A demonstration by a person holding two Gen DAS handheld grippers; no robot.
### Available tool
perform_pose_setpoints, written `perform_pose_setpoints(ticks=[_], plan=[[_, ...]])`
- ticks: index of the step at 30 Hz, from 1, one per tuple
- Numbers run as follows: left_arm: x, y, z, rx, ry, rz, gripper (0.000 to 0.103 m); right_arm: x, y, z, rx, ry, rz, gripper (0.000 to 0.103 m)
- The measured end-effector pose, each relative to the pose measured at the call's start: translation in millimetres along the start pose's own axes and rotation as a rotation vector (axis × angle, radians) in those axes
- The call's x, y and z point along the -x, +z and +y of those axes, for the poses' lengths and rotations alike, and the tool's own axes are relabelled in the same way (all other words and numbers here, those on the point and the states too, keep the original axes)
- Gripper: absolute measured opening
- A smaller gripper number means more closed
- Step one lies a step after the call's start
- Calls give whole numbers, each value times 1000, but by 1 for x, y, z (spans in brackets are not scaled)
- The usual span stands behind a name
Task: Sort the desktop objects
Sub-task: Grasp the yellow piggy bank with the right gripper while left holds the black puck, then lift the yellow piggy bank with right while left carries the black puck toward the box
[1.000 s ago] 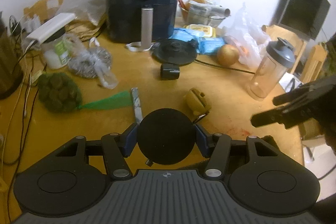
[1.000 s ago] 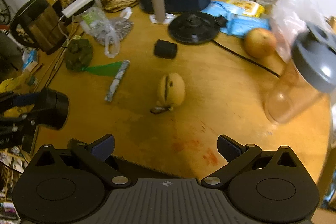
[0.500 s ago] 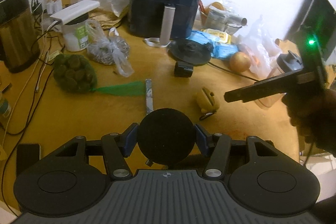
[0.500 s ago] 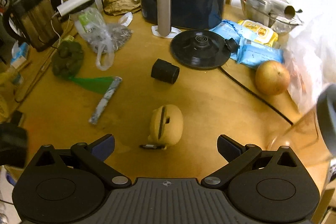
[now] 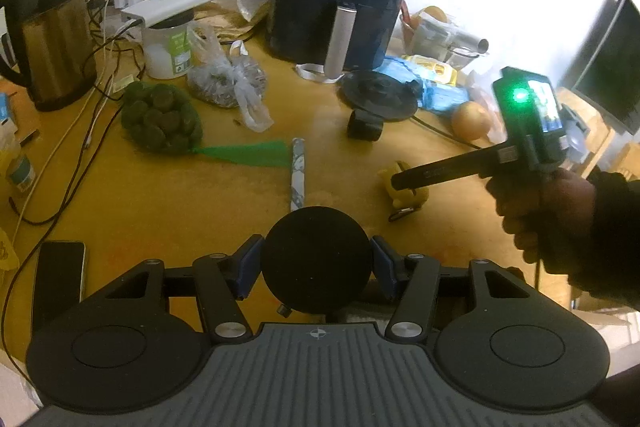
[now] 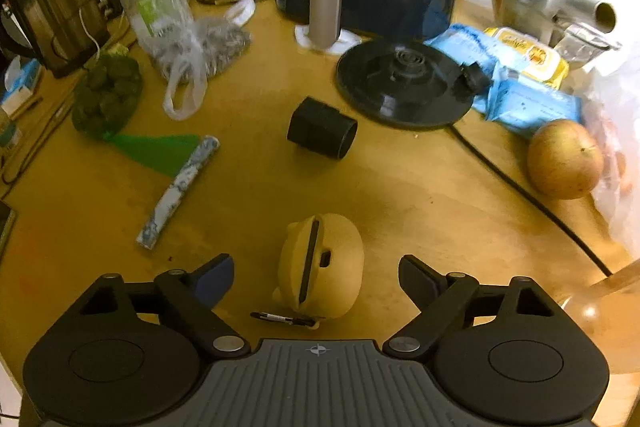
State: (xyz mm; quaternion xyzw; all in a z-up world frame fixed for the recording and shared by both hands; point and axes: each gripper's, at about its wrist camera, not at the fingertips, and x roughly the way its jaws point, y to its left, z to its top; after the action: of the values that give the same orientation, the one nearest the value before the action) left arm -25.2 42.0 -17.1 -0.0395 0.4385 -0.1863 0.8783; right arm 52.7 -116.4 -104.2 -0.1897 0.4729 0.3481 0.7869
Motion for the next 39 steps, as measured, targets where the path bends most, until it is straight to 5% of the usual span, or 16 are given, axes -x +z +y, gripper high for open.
perform_pose_setpoints(ticks=[10,17,39], plan=[[6,-8,-1,37,22,2,56,-30,4,5,-21,-36,43,78],[10,-14,0,61,37,3,56,-44,3,5,-34,-66,83,59],[9,-13,-5,27,2,-5,56,-4,4,-6,-31,-50,43,58]])
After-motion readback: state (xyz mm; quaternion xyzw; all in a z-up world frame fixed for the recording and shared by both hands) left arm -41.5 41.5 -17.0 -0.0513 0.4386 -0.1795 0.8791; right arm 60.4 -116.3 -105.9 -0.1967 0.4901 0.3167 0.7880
